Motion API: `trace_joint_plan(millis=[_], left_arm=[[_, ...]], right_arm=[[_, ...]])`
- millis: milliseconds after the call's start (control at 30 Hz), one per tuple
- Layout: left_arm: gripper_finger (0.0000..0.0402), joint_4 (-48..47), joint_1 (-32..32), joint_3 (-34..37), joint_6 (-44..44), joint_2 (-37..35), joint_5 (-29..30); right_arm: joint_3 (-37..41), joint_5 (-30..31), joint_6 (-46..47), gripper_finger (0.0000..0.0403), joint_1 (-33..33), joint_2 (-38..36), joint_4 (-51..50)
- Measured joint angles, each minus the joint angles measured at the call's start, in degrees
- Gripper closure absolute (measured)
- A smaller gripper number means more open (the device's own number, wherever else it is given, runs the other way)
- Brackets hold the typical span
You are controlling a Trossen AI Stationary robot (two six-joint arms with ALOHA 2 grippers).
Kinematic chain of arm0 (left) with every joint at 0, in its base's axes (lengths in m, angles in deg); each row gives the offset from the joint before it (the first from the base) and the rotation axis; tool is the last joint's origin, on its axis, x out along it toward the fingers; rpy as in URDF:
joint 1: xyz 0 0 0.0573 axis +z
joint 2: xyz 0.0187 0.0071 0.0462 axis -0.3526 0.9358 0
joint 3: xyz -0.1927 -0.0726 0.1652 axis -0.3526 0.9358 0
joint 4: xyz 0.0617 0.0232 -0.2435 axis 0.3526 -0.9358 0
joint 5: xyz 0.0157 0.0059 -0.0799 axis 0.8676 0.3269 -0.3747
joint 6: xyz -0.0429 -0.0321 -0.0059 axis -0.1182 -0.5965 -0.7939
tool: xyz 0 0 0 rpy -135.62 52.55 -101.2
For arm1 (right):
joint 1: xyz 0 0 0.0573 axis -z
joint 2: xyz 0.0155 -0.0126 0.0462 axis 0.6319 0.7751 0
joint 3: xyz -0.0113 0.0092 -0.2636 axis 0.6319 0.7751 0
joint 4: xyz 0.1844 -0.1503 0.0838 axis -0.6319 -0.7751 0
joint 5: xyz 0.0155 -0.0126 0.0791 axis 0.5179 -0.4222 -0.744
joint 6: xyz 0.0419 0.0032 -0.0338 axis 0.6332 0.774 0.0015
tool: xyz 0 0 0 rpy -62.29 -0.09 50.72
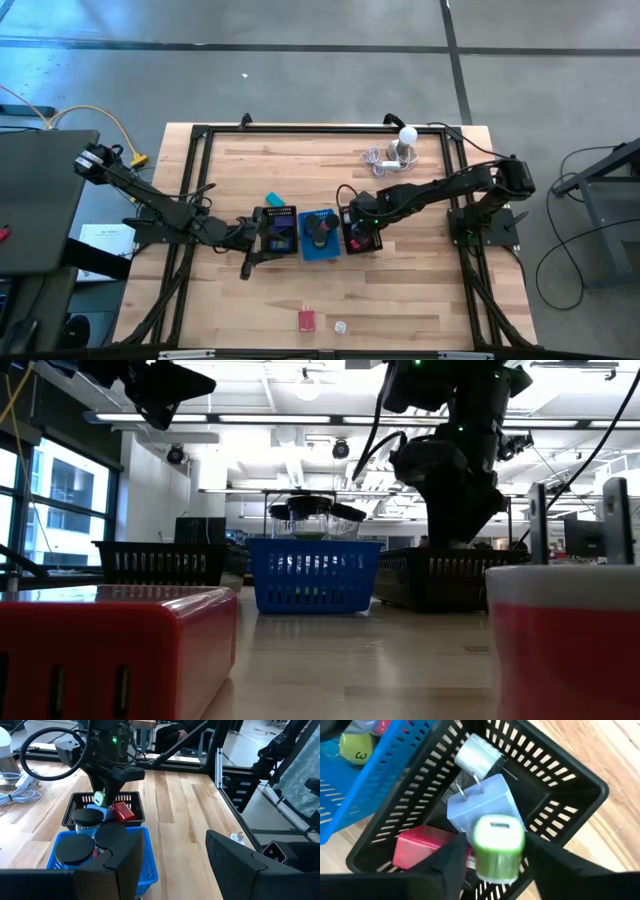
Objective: Pick & Place Office items
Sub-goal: Put the green charger adapter into the right black bin, then put the light blue digital clock into the left black bin
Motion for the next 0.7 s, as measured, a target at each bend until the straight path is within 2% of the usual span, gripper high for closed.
trace_joint_plan(millis=[133,267,567,700], left_arm=[[0.0194,0.0,0.0,0.0,0.0,0.0,0.0],[0.0194,0.0,0.0,0.0,-0.2,0.0,0.0],[0.0194,0.0,0.0,0.0,-0.2,0.0,0.0],[0.0194,0.0,0.0,0.0,-5.3,0.0,-0.6]], right_arm=[[0.0,1.0,-0.6,0.018,0.0,0.0,0.0],[0.0,3.0,-1.5,0.0159,0.0,0.0,0.0],[0.0,5.7,-3.3,0.0174,0.0,-1.4,1.4],[0.0,6.0,-3.6,0.0185,0.0,-3.3,1.7]])
